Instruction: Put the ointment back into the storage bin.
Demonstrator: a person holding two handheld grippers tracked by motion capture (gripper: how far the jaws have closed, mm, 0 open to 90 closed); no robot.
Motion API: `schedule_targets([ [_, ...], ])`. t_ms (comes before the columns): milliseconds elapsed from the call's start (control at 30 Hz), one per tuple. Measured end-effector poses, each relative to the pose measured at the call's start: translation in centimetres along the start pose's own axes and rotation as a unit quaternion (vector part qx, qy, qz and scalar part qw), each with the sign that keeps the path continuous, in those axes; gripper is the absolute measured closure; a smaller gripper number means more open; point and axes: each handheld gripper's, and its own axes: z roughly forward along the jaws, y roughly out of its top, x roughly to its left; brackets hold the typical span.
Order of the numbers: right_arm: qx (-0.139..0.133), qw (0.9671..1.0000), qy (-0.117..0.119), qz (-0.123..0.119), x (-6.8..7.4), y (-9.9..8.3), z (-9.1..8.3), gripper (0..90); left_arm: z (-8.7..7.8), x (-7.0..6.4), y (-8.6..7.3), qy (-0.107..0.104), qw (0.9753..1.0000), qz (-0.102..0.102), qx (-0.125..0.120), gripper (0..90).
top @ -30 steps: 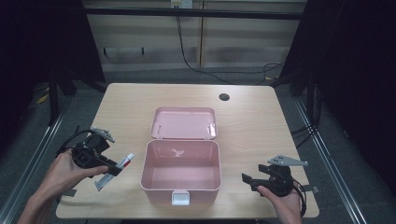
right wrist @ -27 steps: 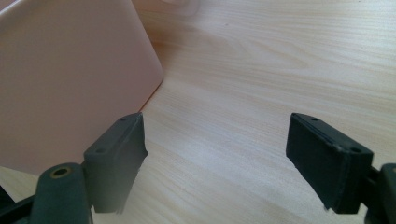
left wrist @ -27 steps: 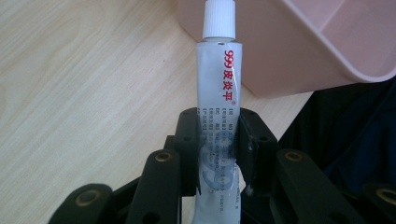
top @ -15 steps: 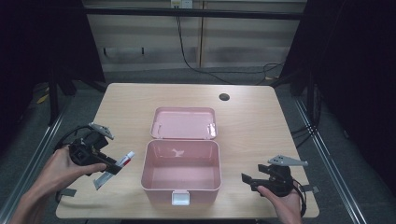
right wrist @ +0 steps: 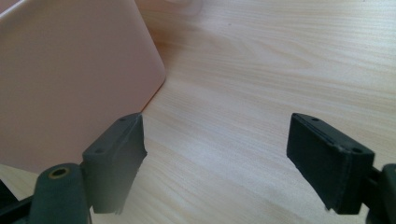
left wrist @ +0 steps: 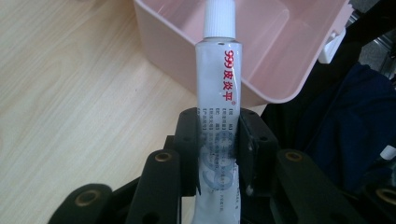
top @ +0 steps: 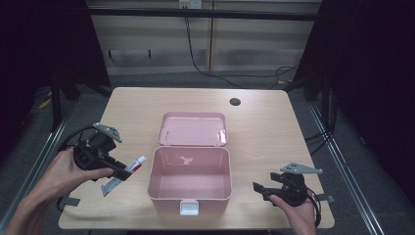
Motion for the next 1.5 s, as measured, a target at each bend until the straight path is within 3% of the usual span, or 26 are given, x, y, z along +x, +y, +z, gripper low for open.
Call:
schedule_targets([
  [67, 0.000, 1.0000, 0.000, 0.000, 0.0, 0.0, 0.0, 18.9, 0.1, -0.2, 0.4, 0.000, 0.9999, 0.008, 0.006, 71.3],
  [133, 0.000, 1.0000, 0.000, 0.000, 0.0, 0.0, 0.0, 18.8, 0.1, -0.4, 0.7, 0.004, 1.0000, 0.005, -0.005, 71.3],
  [400, 0.004, 1.0000, 0.004, 0.000, 0.0, 0.0, 0.1, 17.9, 0.7, -1.2, 1.9, 0.012, 0.9990, 0.039, 0.017, 71.3],
  [667, 0.003, 1.0000, 0.007, -0.003, 0.0, 0.0, 0.1, 16.7, 0.7, -1.9, 3.1, 0.011, 0.9981, 0.059, 0.016, 71.3],
  [700, 0.002, 0.9999, 0.008, -0.005, 0.1, 0.0, 0.0, 15.9, 0.9, -2.1, 3.2, 0.010, 0.9987, 0.049, 0.006, 71.4],
  [800, -0.002, 0.9999, 0.011, -0.012, 0.3, 0.1, 0.0, 15.1, 1.1, -2.2, 3.7, 0.002, 0.9978, 0.064, 0.017, 71.3],
  [967, -0.006, 0.9998, 0.014, -0.012, 0.2, 0.1, -0.1, 14.3, 1.8, -2.5, 4.4, 0.007, 0.9979, 0.062, 0.015, 71.4],
  [1500, 0.000, 0.9998, 0.018, -0.011, 0.0, 0.0, -0.1, 14.4, 2.8, -4.5, 7.0, 0.004, 0.9933, 0.112, 0.029, 71.5],
])
